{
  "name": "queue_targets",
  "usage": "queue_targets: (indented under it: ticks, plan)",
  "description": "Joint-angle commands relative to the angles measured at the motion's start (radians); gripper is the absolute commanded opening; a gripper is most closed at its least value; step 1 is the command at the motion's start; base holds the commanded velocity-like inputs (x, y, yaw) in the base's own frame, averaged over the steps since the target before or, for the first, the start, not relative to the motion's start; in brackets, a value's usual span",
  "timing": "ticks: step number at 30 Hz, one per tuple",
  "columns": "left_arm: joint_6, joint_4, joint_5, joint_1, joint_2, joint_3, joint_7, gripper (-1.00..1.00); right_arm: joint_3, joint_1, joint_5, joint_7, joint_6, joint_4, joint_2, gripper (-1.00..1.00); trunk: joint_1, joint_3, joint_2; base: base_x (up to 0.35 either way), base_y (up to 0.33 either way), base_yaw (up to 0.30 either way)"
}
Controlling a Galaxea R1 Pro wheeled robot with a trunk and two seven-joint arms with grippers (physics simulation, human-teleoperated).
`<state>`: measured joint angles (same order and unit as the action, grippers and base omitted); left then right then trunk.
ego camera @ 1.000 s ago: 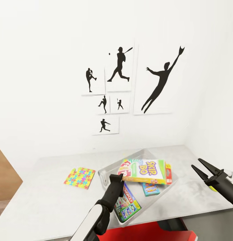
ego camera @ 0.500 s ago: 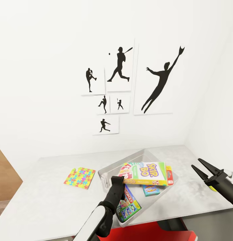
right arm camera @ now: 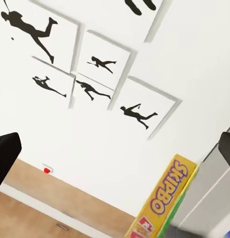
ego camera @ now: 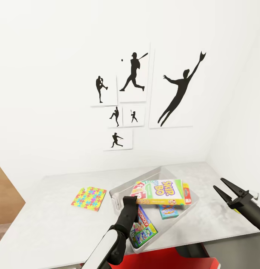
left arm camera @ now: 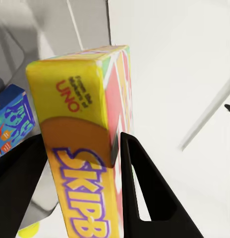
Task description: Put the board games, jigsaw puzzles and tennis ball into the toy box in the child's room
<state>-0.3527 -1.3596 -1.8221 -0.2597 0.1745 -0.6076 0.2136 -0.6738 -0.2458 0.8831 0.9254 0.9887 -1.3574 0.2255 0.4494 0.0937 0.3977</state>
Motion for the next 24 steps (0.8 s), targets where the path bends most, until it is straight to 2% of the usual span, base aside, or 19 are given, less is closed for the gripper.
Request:
queue_targets:
  ticks: [1,11,24]
  plan:
    - [-0.011,-0.006,-0.006,-0.001,0.0,-0.001,0.002,-1.0,-0.001,-0.001,-0.003,0.004,0.004,0.0,0.0,1.0,0.001,0.002,0.002,0.0,0.0,0.0]
    - [-0.064,-0.022,-0.008,-0.001,0.0,-0.003,0.001,-1.0,-0.001,-0.001,-0.003,0.004,0.004,0.001,0.0,1.0,0.001,0.002,0.002,0.0,0.0,0.0]
    - [-0.065,-0.026,-0.006,-0.001,0.0,-0.003,0.003,-1.0,-0.001,-0.001,-0.004,0.003,0.003,0.001,0.0,1.0,0.001,0.002,0.002,0.0,0.0,0.0]
